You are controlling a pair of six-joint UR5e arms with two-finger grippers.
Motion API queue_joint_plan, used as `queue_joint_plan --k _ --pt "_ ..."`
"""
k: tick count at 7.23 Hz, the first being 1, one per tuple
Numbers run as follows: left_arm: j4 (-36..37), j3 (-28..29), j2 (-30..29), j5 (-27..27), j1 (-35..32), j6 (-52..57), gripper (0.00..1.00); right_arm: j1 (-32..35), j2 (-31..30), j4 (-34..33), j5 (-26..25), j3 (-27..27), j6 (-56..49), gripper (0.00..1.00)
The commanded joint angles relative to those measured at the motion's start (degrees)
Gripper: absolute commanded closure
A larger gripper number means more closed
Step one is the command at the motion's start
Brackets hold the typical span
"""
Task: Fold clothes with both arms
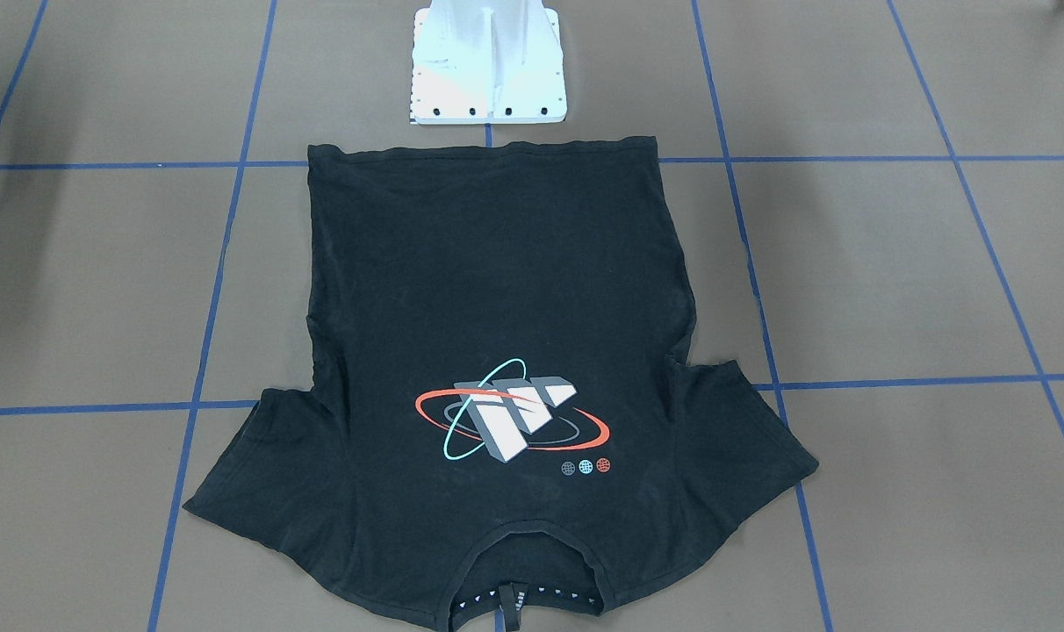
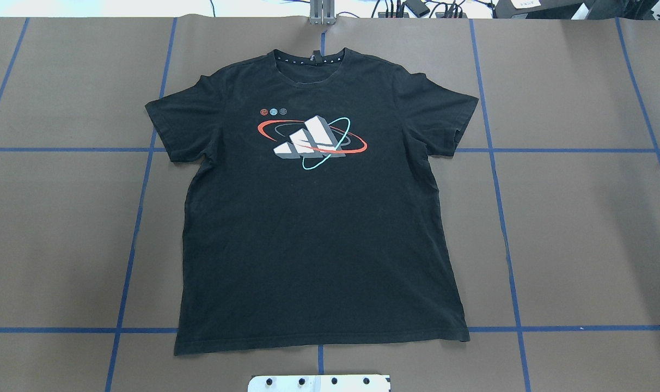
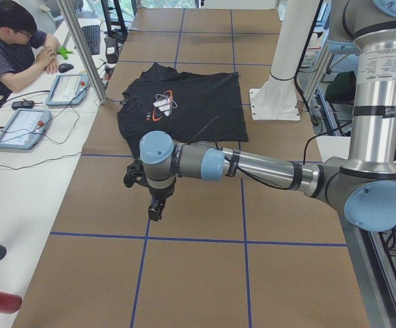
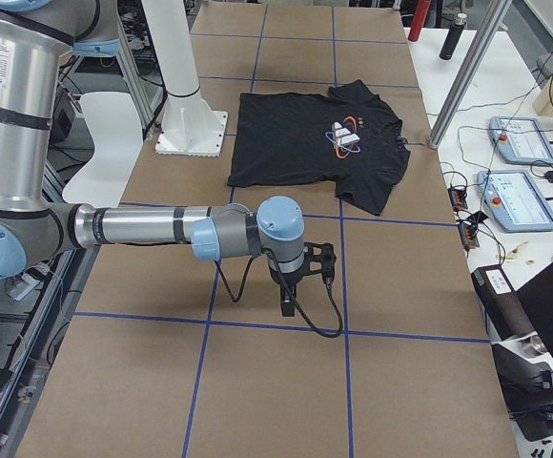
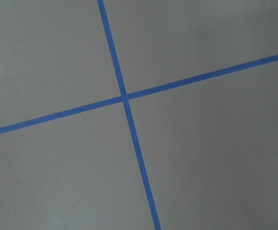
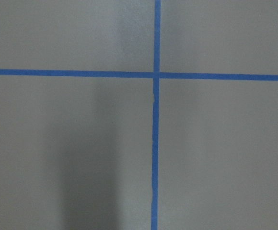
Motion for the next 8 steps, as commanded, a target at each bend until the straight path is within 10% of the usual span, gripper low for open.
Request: queue_joint_plan --k 1,3,8 --pt "-5.50 0.34 -1.89 -0.11 0.00 0.09 0.00 -3.70 4.38 0.44 0.18 -0.78 0.84 0.00" --pt "-22.05 2.61 -2.07 0.42 0.00 -0.08 0.00 -7.22 13.67 0.70 0.01 -6.13 0.67 0.00" --pt "-32.82 16.87 -13.23 -0.20 6.04 -21.61 0.00 -15.84 26.00 0.61 0.09 -13.00 9.93 0.00"
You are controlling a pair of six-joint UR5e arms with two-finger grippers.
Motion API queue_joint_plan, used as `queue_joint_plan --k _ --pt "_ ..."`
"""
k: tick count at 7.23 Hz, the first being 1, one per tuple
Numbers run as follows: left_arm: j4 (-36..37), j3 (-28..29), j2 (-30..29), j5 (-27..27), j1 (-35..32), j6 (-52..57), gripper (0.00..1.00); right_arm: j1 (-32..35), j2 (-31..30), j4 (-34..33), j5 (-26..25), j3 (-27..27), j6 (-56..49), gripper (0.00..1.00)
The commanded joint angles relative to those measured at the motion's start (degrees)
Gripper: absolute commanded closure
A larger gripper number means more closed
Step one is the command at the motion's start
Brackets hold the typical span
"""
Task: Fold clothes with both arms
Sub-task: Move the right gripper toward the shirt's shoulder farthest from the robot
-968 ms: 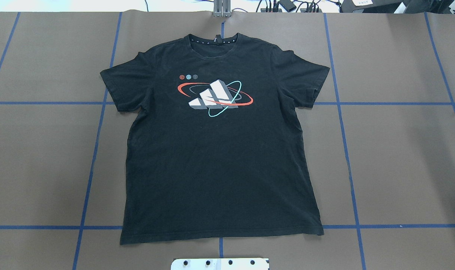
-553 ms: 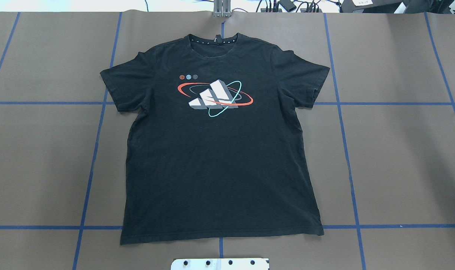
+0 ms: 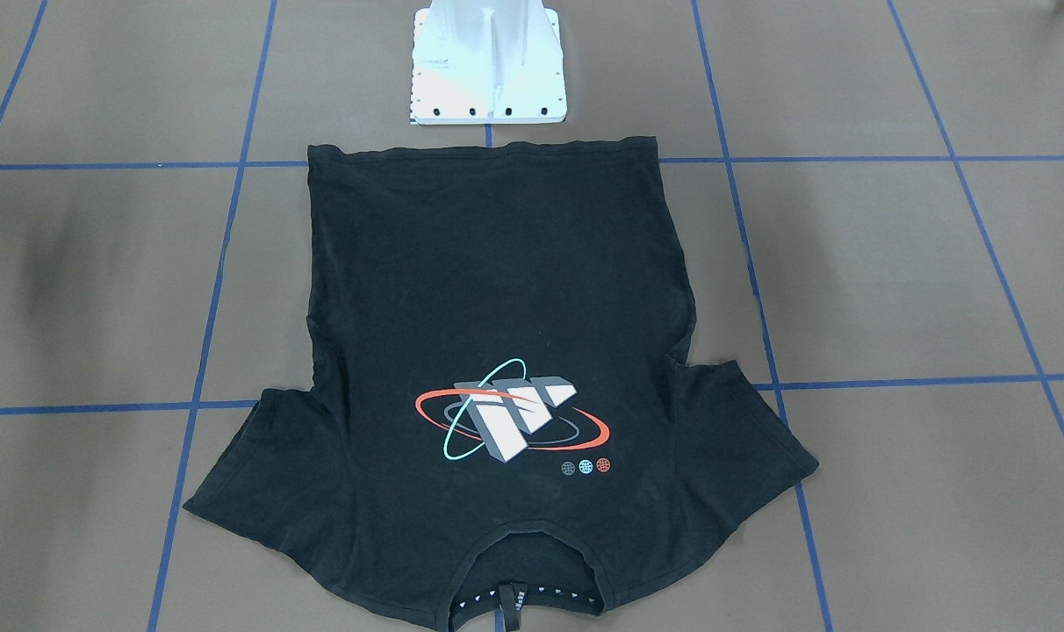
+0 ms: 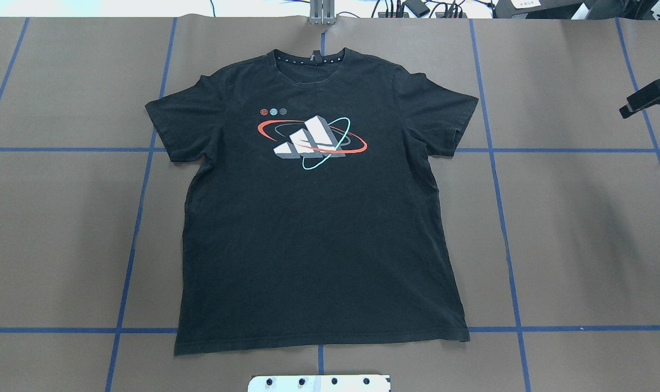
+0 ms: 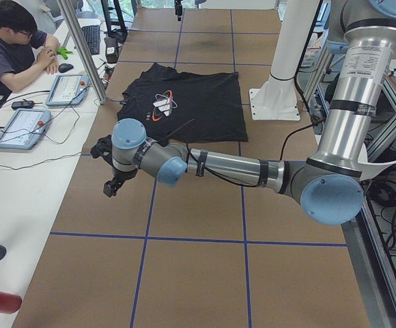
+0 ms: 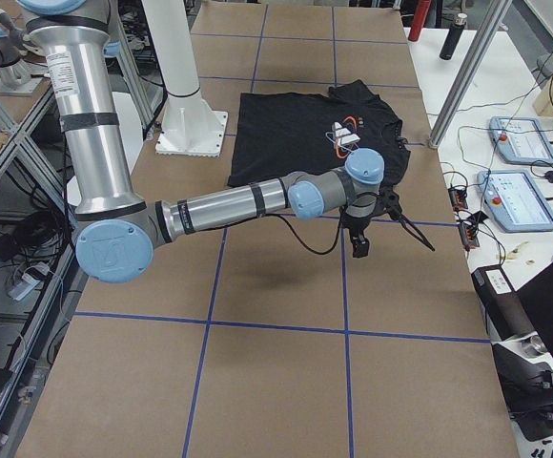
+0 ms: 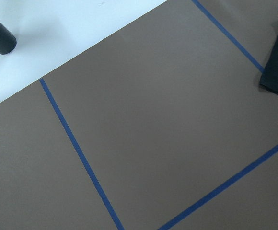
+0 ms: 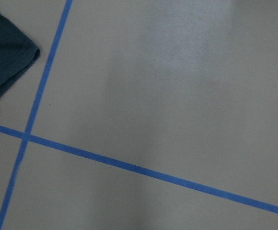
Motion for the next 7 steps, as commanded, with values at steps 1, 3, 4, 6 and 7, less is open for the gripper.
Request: queue_joint_plan --k 1,3,4,6,7 --pt "-9.84 1.70 -0.96 0.14 6.42 -16.41 0.00 -3.77 5.80 0.00 -0.01 -3.05 10.19 0.00" --pt "-11.39 2.41 -1.05 0.15 9.70 -17.35 0.00 -5.79 10.82 5.92 -0.01 -11.20 15.57 0.00" --pt "-11.39 2.32 -1.05 0.06 9.80 -17.44 0.00 -8.50 12.15 17.46 -0.53 -17.43 23.00 0.00" --pt "-11.39 2.41 -1.05 0.06 10.06 -17.44 0.00 -14.21 17.66 28.37 -6.56 -25.55 35.22 0.01" --pt "-11.39 2.49 -1.05 0.15 10.32 -17.44 0.00 -16.33 18.57 28.56 -8.95 -25.57 37.11 0.02"
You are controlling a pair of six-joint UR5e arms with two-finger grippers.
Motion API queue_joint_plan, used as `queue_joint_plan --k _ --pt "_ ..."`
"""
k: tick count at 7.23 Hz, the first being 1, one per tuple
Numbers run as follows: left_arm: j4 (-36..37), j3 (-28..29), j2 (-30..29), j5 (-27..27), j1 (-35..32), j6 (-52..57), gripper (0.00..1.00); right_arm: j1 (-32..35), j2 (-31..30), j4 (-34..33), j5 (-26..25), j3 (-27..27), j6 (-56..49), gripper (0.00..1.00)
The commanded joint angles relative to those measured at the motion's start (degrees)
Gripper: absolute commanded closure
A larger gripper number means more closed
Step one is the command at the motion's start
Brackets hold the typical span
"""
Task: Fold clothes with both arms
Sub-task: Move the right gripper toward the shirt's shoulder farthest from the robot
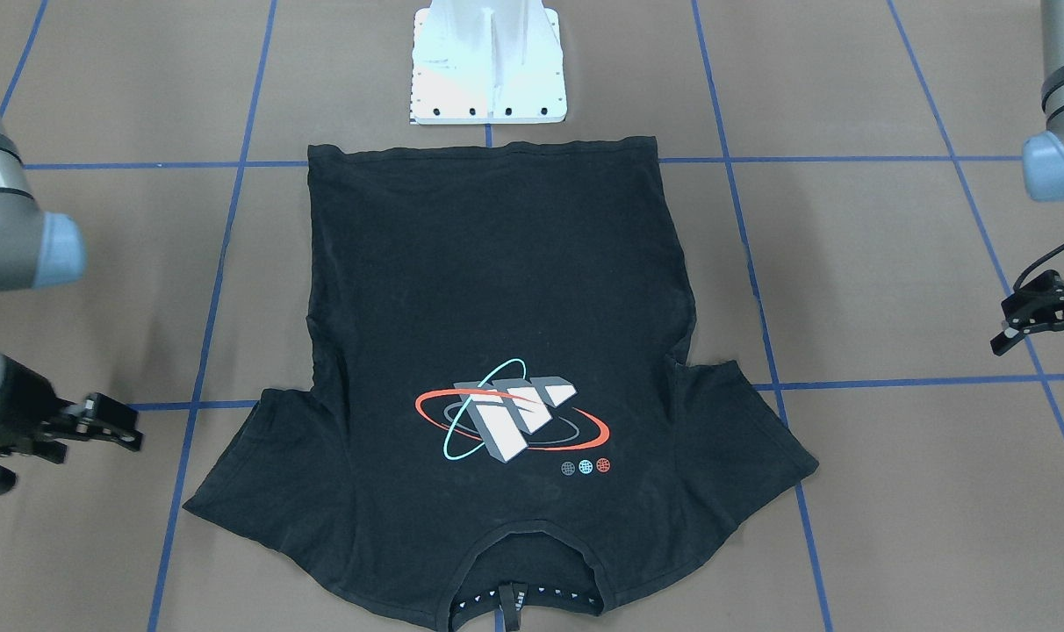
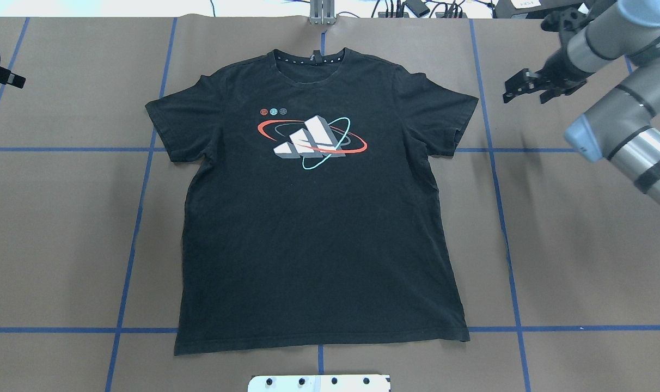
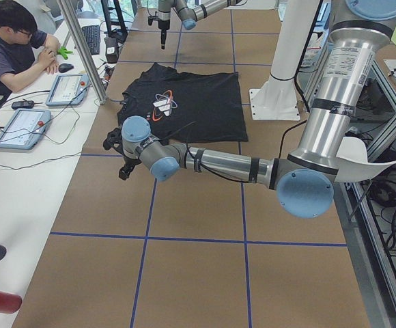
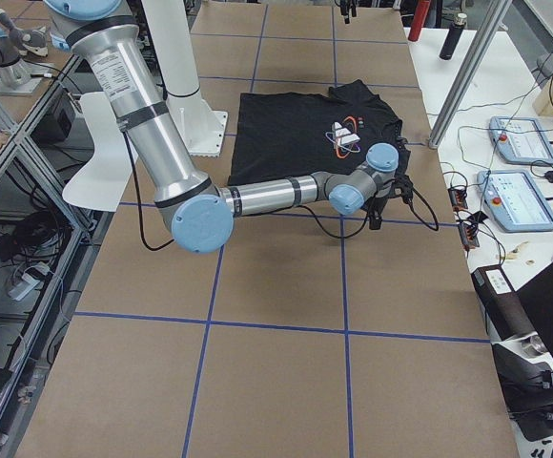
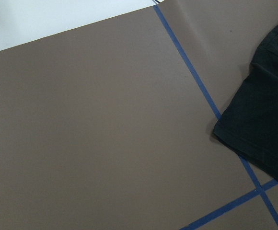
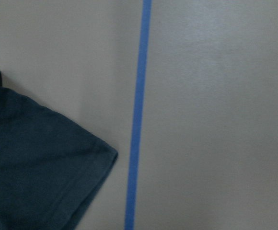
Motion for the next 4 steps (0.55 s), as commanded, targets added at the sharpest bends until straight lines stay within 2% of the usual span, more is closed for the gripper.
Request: queue_joint_plan --k 1,3,4 --pt "-0.02 0.16 0.00 0.07 0.58 -0.02 0.00 -3.62 2.29 3.69 -3.89 -2.22 5.35 0.04" --pt "-0.02 0.16 0.00 0.07 0.67 -0.02 0.00 -5.02 5.79 5.10 -7.03 -6.16 5.62 0.05" --pt "-0.02 0.25 0.00 0.07 0.67 -0.02 0.00 -5.38 6.51 8.15 -7.23 -8.70 5.62 0.09"
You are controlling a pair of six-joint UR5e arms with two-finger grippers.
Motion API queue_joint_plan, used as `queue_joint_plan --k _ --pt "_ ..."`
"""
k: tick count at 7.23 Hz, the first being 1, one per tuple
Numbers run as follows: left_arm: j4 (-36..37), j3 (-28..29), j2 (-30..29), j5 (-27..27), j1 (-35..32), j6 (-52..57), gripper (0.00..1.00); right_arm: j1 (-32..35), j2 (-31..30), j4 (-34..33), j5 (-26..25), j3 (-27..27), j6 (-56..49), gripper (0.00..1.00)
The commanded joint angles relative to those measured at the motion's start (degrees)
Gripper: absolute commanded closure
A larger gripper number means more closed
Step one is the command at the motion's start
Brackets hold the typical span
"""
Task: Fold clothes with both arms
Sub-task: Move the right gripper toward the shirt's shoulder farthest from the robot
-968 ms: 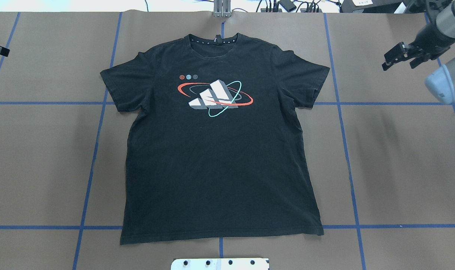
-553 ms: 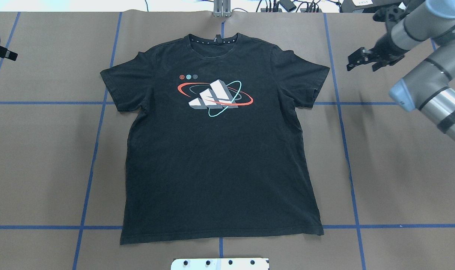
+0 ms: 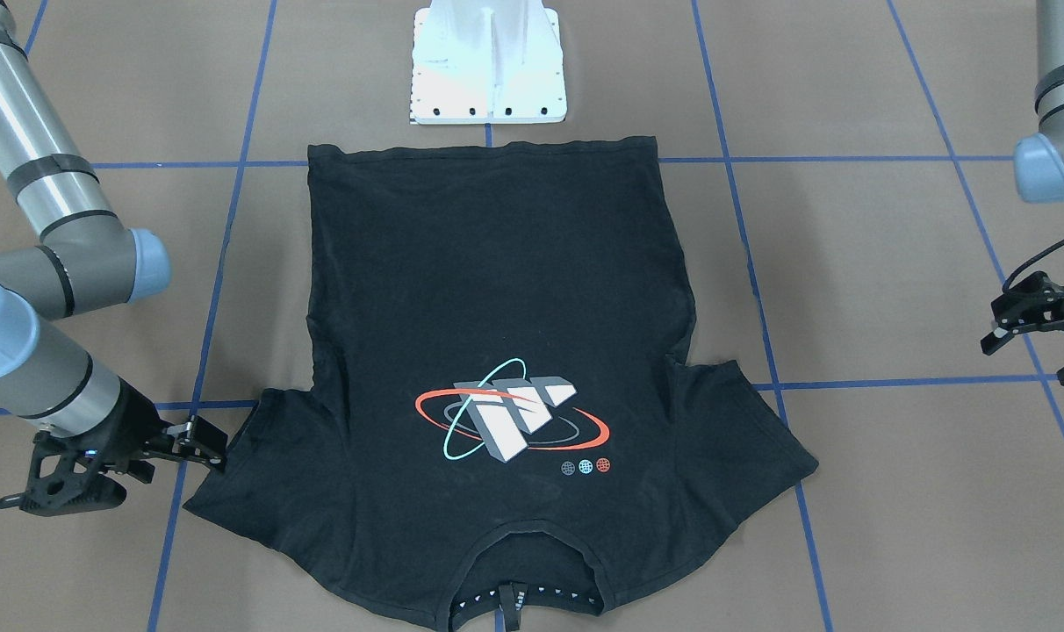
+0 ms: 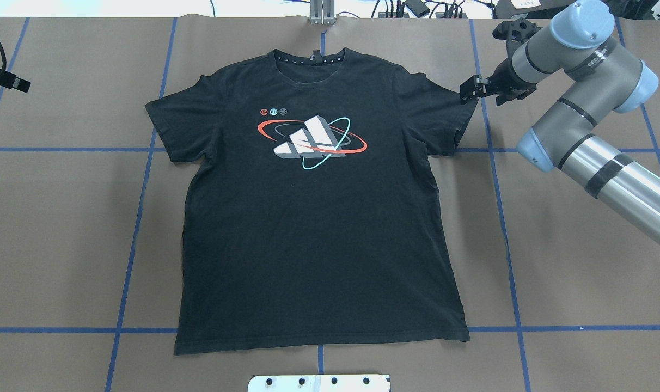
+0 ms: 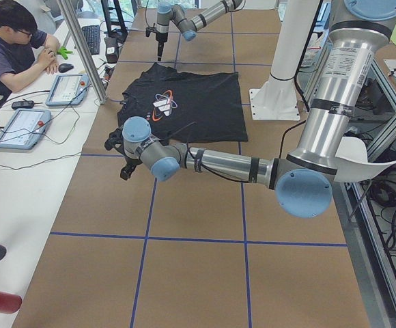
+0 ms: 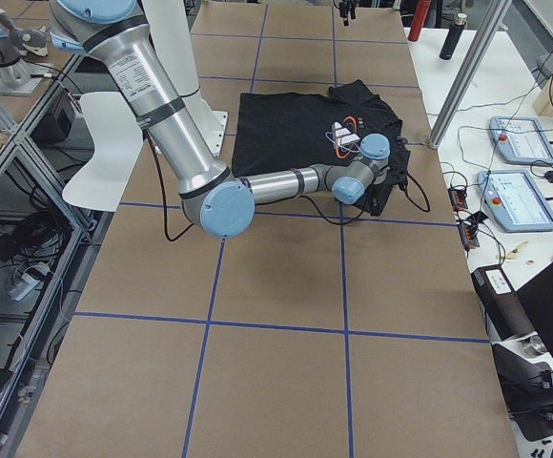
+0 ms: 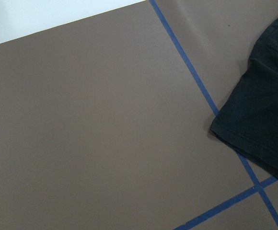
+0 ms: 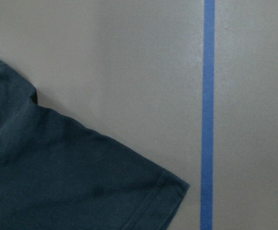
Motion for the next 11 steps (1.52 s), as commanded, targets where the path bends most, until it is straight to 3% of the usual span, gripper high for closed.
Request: queue_joint_plan --k 1,3,5,11 --pt "0.00 0.33 0.00 0.00 0.12 0.09 0.00 -0.82 1.30 7.11 -1.30 -5.71 -0.23 0.11" --pt "0.00 0.42 0.00 0.00 0.30 0.09 0.00 -0.82 1.13 8.39 -2.27 -7.05 -2.85 0.18" --pt "-0.09 0.42 0.00 0.00 0.39 0.09 0.00 -0.82 1.13 8.39 -2.36 -7.76 -4.54 0.40" --pt "-0.09 0.33 0.53 -0.09 0.39 0.17 0.00 -0.56 1.21 8.39 -2.36 -7.76 -7.00 0.73"
